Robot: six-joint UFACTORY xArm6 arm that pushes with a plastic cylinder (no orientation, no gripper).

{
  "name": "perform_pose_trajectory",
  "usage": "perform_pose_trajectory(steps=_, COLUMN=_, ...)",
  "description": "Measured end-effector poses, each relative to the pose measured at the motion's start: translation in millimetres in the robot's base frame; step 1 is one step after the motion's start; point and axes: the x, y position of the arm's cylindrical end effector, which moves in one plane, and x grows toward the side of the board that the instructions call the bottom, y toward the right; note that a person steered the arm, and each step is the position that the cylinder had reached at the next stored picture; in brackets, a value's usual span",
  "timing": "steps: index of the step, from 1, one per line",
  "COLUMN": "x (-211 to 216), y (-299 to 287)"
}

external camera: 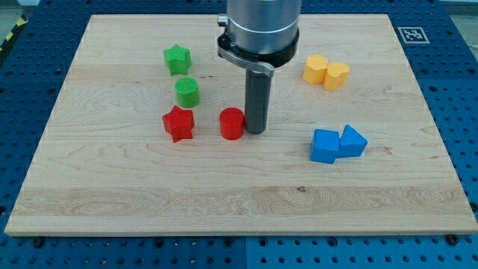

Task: Push the blue cube up a bit

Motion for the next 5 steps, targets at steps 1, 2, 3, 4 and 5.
perform_pose_trajectory(steps=1, x=3, y=2)
perform_pose_trajectory(steps=2, x=16, y=12)
perform_pose_trajectory(steps=3, x=18, y=13)
perform_pose_trajectory(steps=4, x=19, y=13)
perform_pose_trajectory(steps=5, x=41, y=13)
